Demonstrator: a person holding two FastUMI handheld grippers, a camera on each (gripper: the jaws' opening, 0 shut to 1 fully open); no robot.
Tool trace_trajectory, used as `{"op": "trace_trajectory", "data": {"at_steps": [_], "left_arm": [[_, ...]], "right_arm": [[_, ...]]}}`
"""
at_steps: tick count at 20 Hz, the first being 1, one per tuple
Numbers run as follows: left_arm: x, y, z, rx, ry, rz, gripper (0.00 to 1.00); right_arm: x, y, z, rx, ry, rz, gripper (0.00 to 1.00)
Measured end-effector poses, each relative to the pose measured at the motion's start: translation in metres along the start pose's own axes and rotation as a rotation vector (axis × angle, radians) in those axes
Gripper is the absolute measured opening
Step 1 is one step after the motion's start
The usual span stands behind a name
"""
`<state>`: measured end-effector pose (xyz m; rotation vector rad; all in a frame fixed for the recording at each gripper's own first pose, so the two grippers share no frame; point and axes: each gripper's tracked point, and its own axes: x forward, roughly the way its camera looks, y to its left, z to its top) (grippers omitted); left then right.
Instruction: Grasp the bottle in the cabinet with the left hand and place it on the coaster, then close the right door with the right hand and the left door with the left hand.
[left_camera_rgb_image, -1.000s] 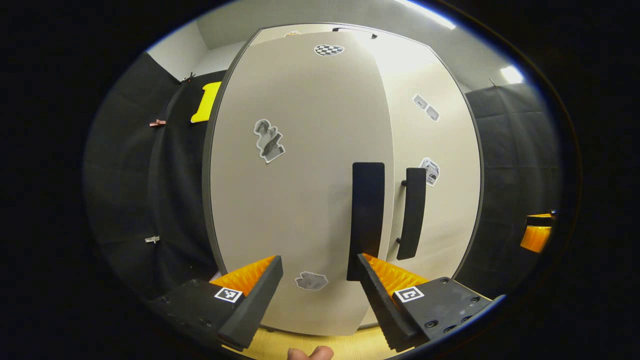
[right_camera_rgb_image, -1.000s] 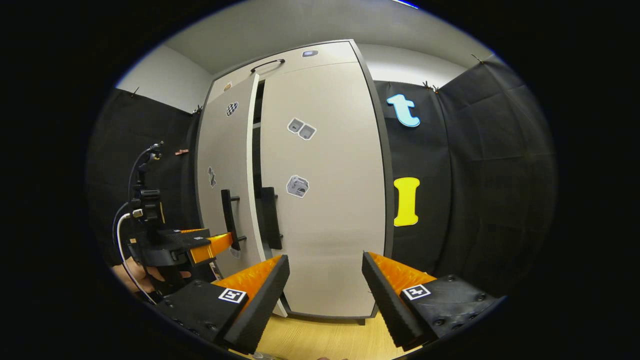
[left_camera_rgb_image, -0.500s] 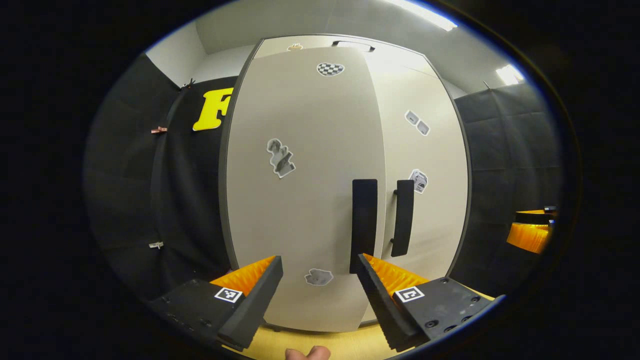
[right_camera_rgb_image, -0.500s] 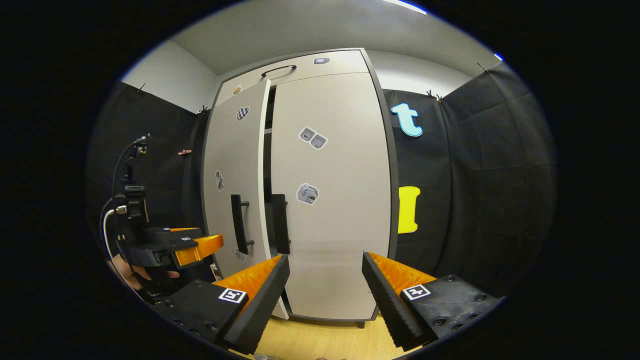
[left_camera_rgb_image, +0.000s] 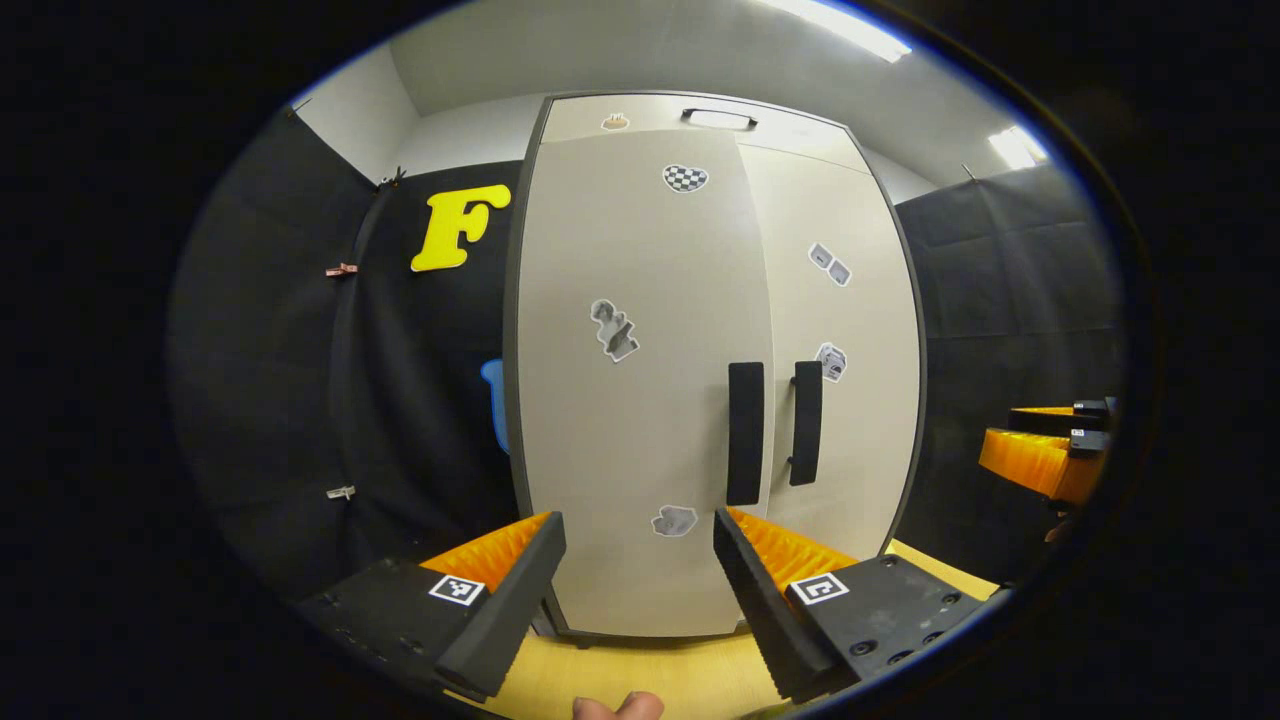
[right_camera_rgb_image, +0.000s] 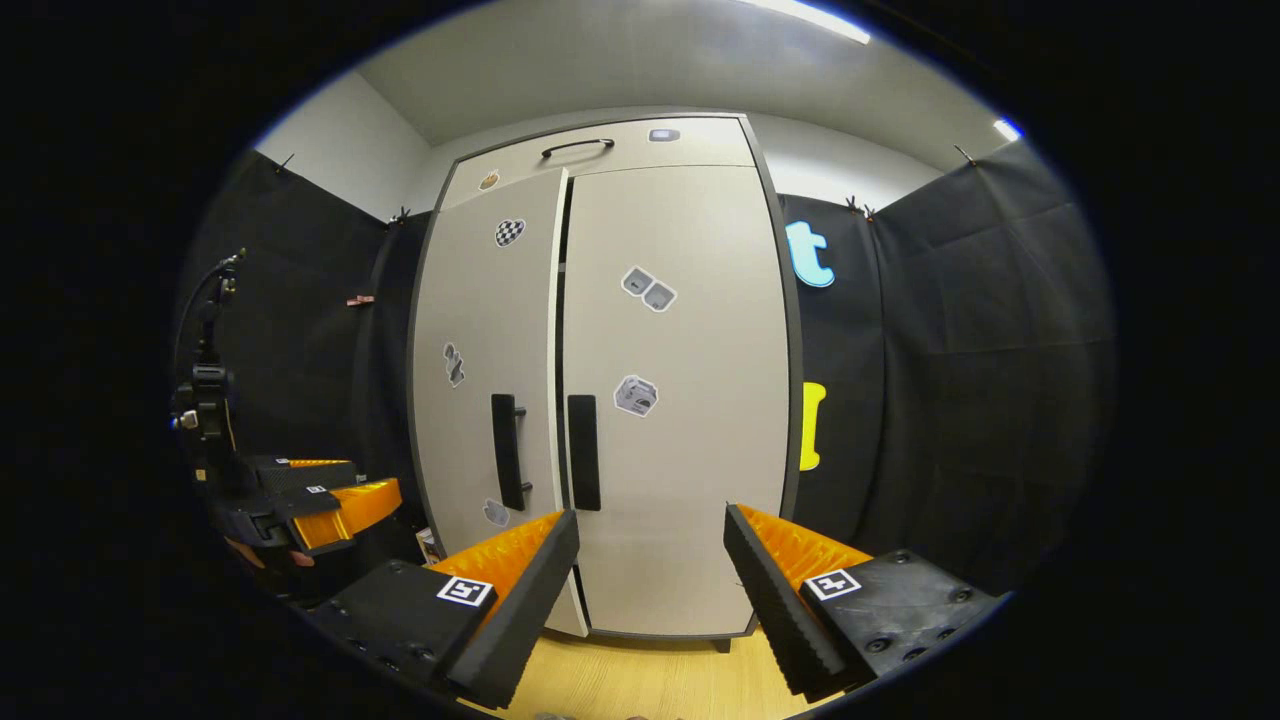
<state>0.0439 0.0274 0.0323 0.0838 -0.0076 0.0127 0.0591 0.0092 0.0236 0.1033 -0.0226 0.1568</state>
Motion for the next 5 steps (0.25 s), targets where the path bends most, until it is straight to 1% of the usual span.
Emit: {"op": "trace_trajectory", "data": {"at_steps": [2,5], "left_arm": [[-0.014,0.005,0.003,0.001,-0.009,0.017,0.95],[-0.034,0.013,0.004,-0.024,-0.011,0.050,0.95]], "right_arm": [[-0.005,0.005,0.002,0.001,-0.005,-0.008,0.97],[-0.013,0.012,0.003,-0.008,-0.013,-0.015,0.97]]}}
